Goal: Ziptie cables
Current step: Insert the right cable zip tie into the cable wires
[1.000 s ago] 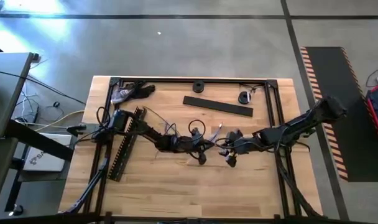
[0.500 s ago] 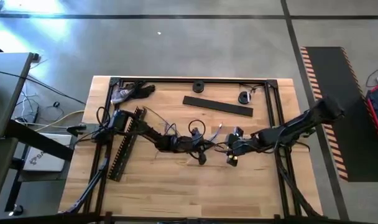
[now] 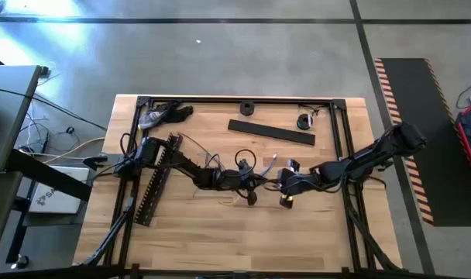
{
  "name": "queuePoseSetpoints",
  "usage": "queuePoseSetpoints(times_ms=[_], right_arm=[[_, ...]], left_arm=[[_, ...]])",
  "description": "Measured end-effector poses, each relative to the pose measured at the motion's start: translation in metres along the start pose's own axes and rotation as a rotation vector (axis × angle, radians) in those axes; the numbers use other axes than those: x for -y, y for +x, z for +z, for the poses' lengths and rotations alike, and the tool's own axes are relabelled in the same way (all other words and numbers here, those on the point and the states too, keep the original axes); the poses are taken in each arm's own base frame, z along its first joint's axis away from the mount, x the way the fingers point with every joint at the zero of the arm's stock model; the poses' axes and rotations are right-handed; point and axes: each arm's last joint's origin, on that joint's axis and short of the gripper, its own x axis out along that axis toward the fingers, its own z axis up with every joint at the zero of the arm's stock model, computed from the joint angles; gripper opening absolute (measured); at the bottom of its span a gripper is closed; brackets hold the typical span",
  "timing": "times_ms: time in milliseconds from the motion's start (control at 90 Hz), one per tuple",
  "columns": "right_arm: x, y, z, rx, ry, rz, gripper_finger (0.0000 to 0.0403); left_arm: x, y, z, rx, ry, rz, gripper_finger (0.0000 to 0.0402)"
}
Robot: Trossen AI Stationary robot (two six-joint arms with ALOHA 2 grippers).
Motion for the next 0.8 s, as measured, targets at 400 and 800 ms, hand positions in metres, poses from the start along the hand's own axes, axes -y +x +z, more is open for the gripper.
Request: queuePoseSetpoints(times_ms=[400,800], right_arm=[[0.001,-0.002,0.001,-0.044,0.009,-0.03,0.0002],[0.002,0.001,0.011,-0.017,0.192,0.081,0.0]], left_arm=[[0.001,0.0,-0.001,-0.02,0.008,-0.056,0.0009],[0.009,0.001,0.003,0.005,0.144,-0.033,0.0117]])
